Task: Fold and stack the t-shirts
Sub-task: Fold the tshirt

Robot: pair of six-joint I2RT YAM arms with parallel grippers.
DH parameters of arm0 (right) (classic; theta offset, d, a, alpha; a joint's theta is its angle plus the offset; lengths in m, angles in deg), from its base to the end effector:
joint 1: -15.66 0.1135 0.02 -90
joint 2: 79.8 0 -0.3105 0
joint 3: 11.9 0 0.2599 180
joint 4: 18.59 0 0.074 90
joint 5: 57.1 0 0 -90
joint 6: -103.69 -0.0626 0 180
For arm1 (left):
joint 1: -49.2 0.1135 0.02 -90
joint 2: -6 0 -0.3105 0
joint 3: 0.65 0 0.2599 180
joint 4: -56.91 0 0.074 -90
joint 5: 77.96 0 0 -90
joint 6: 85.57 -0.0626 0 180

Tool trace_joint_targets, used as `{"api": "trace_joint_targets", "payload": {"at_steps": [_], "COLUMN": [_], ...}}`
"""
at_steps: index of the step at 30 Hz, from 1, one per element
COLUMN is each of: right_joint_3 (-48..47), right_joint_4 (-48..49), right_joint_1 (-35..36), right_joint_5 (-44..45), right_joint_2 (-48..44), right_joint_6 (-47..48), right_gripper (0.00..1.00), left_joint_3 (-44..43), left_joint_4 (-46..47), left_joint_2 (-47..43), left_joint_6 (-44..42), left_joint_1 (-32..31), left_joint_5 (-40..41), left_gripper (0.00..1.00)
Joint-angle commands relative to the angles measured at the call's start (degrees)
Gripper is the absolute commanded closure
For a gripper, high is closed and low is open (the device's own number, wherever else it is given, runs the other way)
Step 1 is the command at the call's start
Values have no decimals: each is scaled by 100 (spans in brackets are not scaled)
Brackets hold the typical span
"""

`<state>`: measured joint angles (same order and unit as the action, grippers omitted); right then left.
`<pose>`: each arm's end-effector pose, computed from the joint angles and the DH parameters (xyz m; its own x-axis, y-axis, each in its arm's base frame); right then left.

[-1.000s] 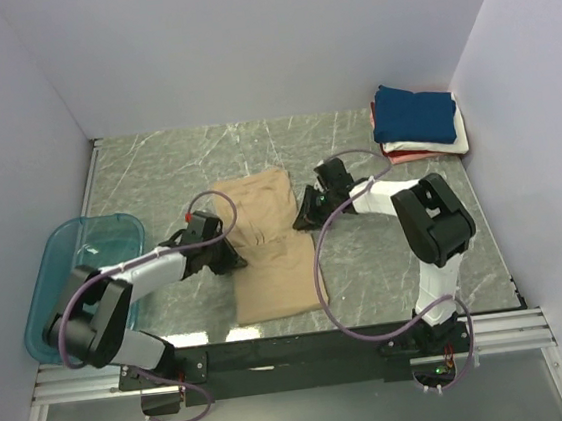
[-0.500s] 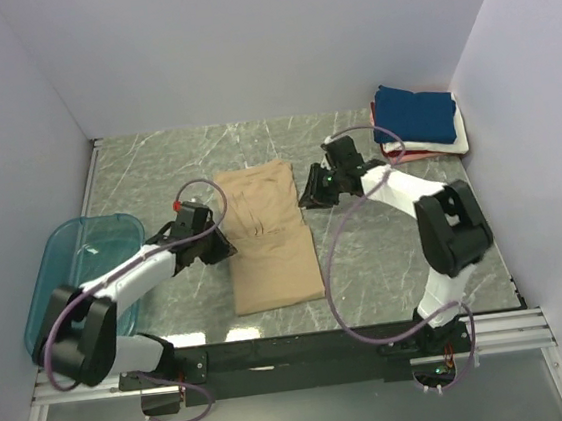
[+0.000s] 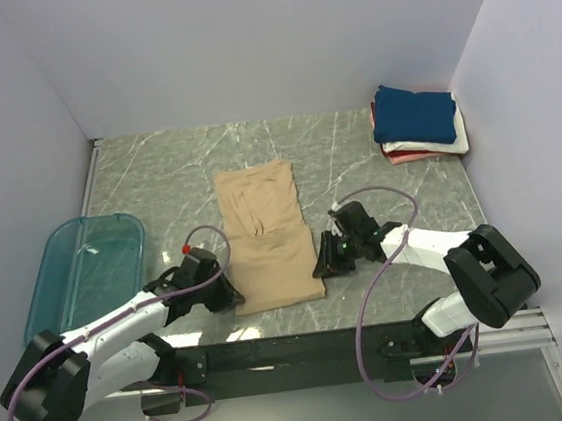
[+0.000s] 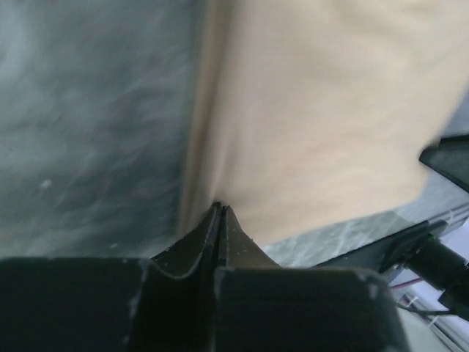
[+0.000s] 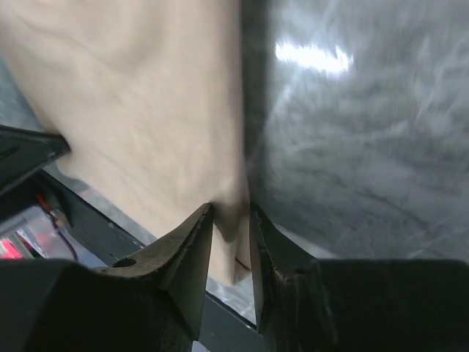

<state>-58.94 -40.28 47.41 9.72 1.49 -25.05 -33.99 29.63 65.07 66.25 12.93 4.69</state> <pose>0.2094 0.1586 0.1652 -0.9695 0.0766 -0.2328 -0.0827 0.7920 0.6048 0.1375 -0.1108 0.1583 -0.8760 -0.4415 -0.1941 -0.2613 0.7726 -0.5786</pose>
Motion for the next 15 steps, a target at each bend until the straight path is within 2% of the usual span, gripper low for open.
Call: {"api": "trace_joint_targets", "payload": {"at_steps": [1,5,10,15], "right_joint_3": [292,521,285,-75], "right_joint_4": [491,255,-368,-529], "right_joint_1": [147,156,148,305], "right_joint_5": [50,322,805,684], "right_joint_2": [-307,-509,-1088,-1520], "right_joint_6": [-169,-151,-107,-177], "right_gripper": [66,66,66,66], "left_joint_3": [275,478,294,162], "left_joint_4": [268,129,-135,-408], "left_joint_2": [-80,-237,-422,-501], "left_joint_6": [585,761,682,656], "left_joint_1": [-195,-284,-293,-293], "left_joint_5": [278,401,489,569], "left_gripper": [97,99,99,99]}}
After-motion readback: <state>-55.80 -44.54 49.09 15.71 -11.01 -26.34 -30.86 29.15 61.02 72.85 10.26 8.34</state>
